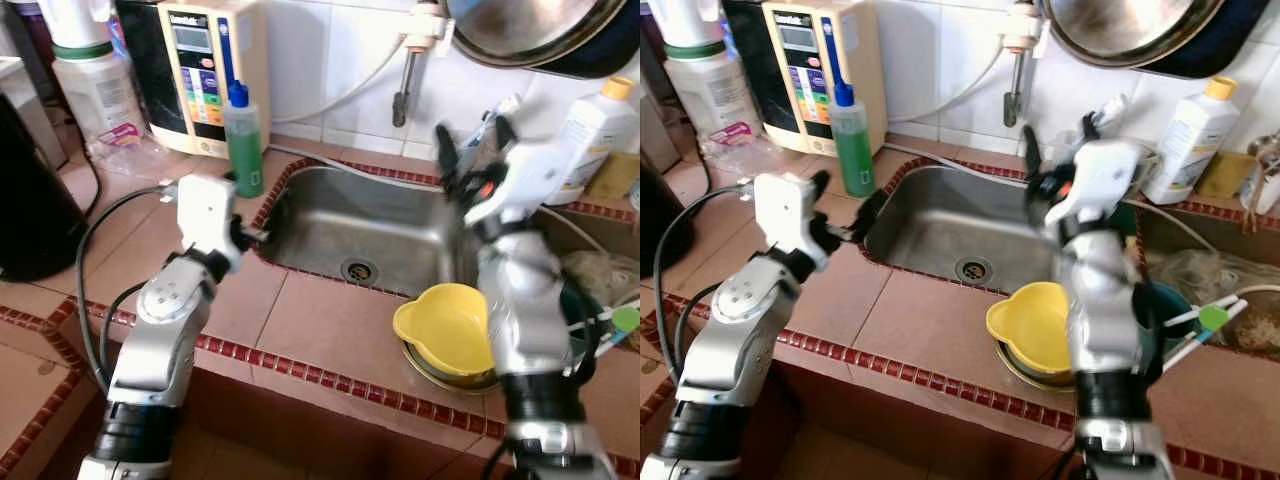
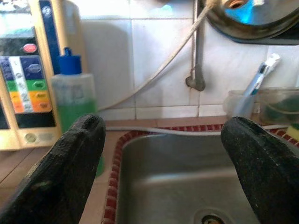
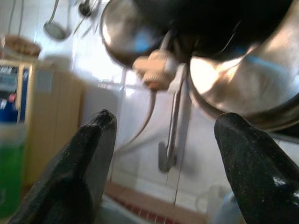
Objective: Kitchen organization
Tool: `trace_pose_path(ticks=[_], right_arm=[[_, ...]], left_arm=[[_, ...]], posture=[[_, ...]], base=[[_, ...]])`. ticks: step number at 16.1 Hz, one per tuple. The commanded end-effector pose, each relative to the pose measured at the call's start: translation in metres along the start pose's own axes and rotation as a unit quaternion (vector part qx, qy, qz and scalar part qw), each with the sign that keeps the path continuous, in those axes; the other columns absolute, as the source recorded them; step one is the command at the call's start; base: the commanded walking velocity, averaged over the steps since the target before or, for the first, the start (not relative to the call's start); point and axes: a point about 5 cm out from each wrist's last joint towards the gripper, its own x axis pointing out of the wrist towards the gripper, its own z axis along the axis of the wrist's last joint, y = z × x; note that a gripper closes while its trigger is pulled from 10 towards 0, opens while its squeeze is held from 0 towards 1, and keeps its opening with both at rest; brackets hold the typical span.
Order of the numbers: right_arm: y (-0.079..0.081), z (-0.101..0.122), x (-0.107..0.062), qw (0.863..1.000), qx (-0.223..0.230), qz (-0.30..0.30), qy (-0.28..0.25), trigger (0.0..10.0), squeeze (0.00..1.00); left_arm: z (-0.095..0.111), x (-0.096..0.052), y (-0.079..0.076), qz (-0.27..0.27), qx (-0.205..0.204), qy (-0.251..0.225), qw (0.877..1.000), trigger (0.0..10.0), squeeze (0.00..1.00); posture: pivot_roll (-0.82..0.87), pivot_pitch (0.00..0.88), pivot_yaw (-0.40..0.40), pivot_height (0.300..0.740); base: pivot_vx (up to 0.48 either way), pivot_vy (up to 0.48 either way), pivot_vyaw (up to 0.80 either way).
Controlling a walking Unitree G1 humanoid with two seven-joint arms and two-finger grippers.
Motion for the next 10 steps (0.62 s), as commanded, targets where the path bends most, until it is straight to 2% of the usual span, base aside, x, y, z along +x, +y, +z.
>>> trace_pose_path(ticks=[1, 2, 6, 10], right_arm=[[0.0008, 0.0074, 0.0023, 1.000, -0.006, 0.000, -0.012, 10.0, 0.00], [0.0009, 0.0072, 0.0024, 1.000, -0.006, -0.001, -0.012, 10.0, 0.00], [0.0037, 0.0079, 0.0037, 1.000, -0.008, 0.004, -0.009, 10.0, 0.00], [0.0043, 0.0067, 0.0047, 1.000, -0.009, 0.007, -0.007, 10.0, 0.00]], left_arm=[[0.0031, -0.0025, 0.0047, 0.011, 0.006, -0.009, 1.000, 10.0, 0.00], [0.0040, -0.0027, 0.0054, 0.010, 0.002, -0.009, 1.000, 10.0, 0.00], [0.0046, -0.0022, 0.0069, 0.005, 0.031, -0.002, 1.000, 10.0, 0.00], [0.0056, -0.0028, 0.0082, 0.006, 0.036, -0.002, 0.999, 10.0, 0.00]], posture=[[-0.05, 0.000, -0.011, 0.740], [-0.05, 0.000, -0.011, 0.740], [-0.05, 0.000, -0.014, 0.740], [-0.04, 0.000, -0.014, 0.740]], base=[[0.000, 0.000, 0.00], [0.000, 0.000, 0.00], [0.000, 0.000, 0.00], [-0.293, 0.000, 0.00]])
